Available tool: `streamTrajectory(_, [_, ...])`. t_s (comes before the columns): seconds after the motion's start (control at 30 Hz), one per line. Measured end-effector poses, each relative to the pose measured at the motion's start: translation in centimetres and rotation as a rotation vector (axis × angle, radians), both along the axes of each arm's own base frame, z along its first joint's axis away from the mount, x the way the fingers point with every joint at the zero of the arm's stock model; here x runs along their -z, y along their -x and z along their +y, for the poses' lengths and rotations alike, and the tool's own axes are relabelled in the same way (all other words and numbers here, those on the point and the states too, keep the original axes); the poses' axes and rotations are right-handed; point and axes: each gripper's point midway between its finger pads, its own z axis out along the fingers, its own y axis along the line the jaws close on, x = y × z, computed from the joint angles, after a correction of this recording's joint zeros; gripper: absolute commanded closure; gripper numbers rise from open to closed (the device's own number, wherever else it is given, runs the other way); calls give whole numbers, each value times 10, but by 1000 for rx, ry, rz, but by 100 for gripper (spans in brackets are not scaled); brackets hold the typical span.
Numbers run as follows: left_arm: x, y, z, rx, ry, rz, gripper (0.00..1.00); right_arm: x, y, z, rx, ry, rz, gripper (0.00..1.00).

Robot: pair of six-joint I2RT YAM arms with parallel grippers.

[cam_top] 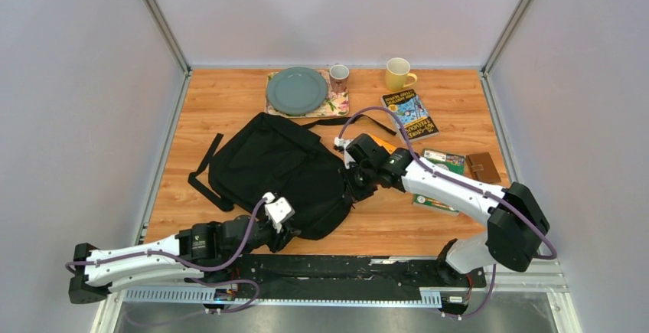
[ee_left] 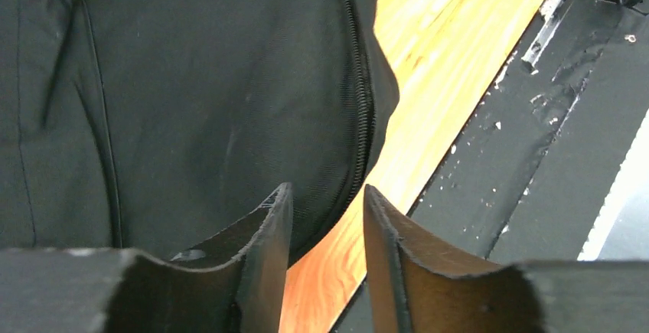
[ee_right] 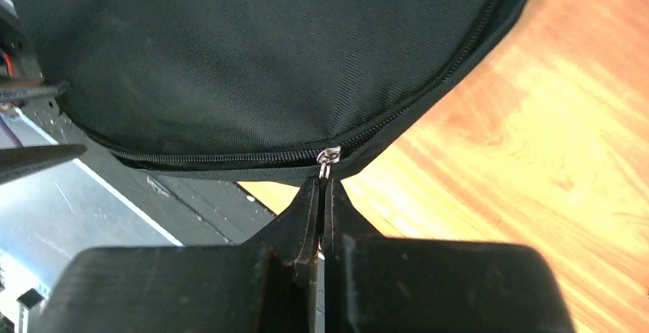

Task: Pack the student bag
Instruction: Unzip the student bag at the center of the board.

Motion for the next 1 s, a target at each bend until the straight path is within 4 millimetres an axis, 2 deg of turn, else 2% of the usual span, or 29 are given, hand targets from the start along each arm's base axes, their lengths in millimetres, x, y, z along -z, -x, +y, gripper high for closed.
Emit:
streamTrajectory(0.07, [5, 2, 1, 3, -16, 16, 43, 4, 9, -2, -16, 8, 3, 100])
streamTrajectory(0.2, [1, 2, -5, 31, -68, 7, 38, 10, 45, 10, -114, 6, 29, 100])
streamTrajectory(0.23, [-5, 1, -9, 41, -75, -2, 28, 11, 53, 13, -133, 0, 36, 100])
streamTrajectory(0.27, [-12, 0, -16, 55, -74, -17, 22, 12, 62, 15, -149, -5, 45, 100])
streamTrajectory(0.37, [-37, -3, -39, 107, -38, -74, 22, 12, 76, 20, -169, -26, 62, 100])
streamTrajectory(0.47, [-44, -1, -59, 168, -34, -97, 21, 9, 80, 23, -162, -47, 71, 100])
streamTrajectory(0.6, [-30, 7, -71, 249, -90, -80, 21, 8, 80, 24, -151, -53, 75, 100])
streamTrajectory(0.77, [-23, 12, -71, 283, -85, -82, 20, 7, 80, 26, -144, -61, 77, 100])
streamTrajectory(0.87, [-9, 13, -67, 286, -97, -84, 20, 6, 80, 28, -144, -70, 76, 100])
streamTrajectory(0.97, [8, 12, -65, 281, -130, -74, 24, 2, 81, 29, -147, -85, 75, 100])
streamTrajectory(1.0, [13, 11, -65, 280, -143, -70, 28, 1, 81, 29, -148, -88, 74, 100])
